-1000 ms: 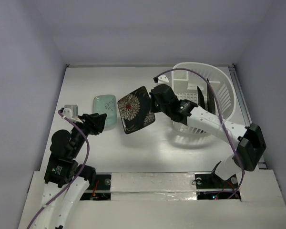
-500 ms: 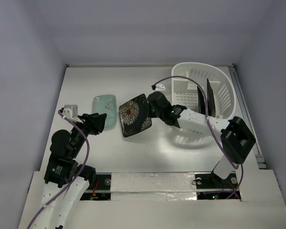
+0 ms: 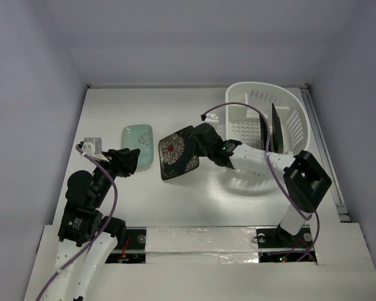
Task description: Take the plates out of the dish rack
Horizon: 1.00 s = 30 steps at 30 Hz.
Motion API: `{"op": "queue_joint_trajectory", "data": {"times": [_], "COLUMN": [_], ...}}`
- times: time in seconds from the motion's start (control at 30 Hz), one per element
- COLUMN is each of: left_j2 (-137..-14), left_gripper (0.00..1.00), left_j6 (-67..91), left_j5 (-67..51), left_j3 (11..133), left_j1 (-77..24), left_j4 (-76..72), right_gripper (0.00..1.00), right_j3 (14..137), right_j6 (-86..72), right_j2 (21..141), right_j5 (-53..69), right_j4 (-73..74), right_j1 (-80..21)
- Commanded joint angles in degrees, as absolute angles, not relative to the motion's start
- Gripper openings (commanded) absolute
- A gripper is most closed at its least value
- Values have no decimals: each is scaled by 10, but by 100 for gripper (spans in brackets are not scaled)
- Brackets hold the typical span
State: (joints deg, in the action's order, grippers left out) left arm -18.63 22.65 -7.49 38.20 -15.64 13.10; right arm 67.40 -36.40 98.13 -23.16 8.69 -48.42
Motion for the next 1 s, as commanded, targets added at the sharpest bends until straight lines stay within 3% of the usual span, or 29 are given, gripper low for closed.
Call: {"op": "queue_joint_trajectory", "data": {"times": [0.0,0.13,0.8,0.97], "left_j2": [-191,-192,-183,-182], "left_gripper": [42,42,42,42], "left_j6": [229,229,228,228], "left_j5": [-83,-84,-87,-87], "left_j3": [376,376,375,376], "left_j1": [-153,-153,-153,-153], "left_j4": [103,102,102,103], "right_gripper": [0,0,22,23], "right_j3": [660,643,624,623], "right_j6": [-375,-379,-387,-386], "right_j2": [991,999,1050,1061], "right_j5": [-289,-287,-323,-332], "right_j4": [46,47,103,110], "right_j1": [-487,-487,-492,-492]}}
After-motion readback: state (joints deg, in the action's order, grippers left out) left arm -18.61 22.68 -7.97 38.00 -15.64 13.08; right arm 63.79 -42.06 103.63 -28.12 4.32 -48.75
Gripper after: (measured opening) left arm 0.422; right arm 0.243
